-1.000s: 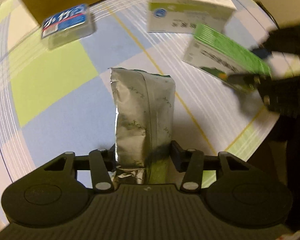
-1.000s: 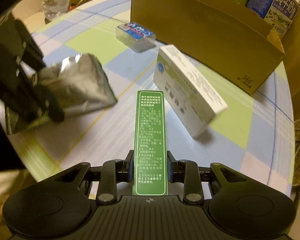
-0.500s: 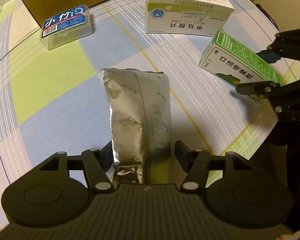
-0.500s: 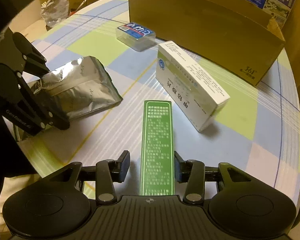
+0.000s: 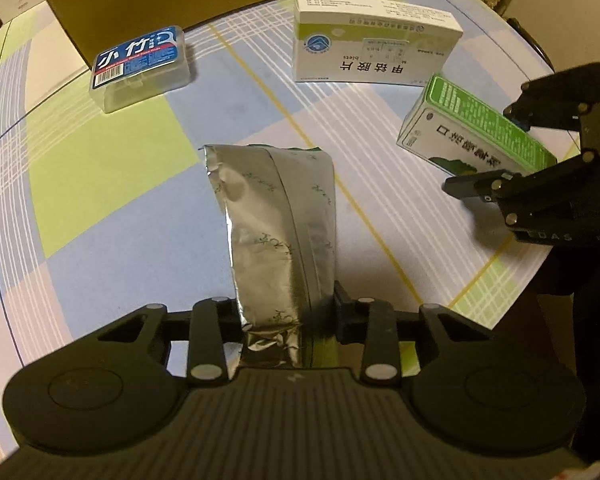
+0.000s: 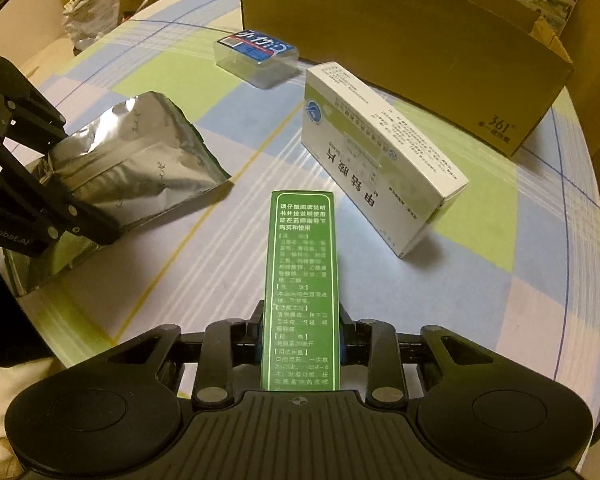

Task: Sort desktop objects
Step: 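Lift the foil pouch with the left tool while the right tool lifts the green medicine box, then carry the foil pouch with the left tool while the right tool carries the green box over the cardboard box, then open both tools to drop the foil pouch and green medicine box into the cardboard box, then withdraw both tools from the cardboard box toward the floss box and white medicine box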

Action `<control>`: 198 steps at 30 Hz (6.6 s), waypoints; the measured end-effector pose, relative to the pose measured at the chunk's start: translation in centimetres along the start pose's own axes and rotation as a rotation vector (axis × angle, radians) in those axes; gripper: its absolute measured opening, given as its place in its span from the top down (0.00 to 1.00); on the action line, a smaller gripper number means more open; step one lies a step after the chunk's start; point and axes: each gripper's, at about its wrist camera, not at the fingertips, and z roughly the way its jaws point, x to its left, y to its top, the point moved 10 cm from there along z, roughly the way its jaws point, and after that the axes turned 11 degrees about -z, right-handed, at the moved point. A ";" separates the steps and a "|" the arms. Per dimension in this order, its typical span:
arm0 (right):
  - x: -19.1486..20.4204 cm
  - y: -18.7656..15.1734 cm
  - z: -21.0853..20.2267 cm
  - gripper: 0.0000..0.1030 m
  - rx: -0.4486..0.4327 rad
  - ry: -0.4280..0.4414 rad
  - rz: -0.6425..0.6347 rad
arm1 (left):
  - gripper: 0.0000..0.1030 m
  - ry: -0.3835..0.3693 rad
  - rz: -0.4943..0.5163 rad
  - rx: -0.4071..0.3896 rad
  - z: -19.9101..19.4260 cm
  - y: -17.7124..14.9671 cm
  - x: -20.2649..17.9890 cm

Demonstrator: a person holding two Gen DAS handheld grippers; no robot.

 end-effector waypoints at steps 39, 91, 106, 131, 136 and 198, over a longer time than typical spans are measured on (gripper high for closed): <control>-1.0 3.6 -9.7 0.73 -0.166 -0.051 0.072 | 0.71 0.012 -0.103 -0.097 -9.2 2.7 -1.9; -15.2 14.8 -11.1 0.73 -0.193 -0.112 0.198 | 0.71 -0.036 -0.217 -0.179 -14.1 16.8 3.0; -22.5 21.1 -6.7 0.73 -0.198 -0.129 0.262 | 0.71 -0.008 -0.219 -0.202 -11.9 28.2 6.1; -26.9 23.1 0.2 0.73 -0.187 -0.156 0.342 | 0.71 -0.041 -0.340 -0.225 -5.6 34.9 10.5; -26.7 22.8 1.1 0.73 -0.176 -0.150 0.340 | 0.71 -0.035 -0.339 -0.220 -4.6 35.2 10.5; -15.4 15.4 -12.0 0.05 -0.259 -0.135 0.307 | 0.21 0.004 -0.366 -0.318 -17.0 20.8 7.8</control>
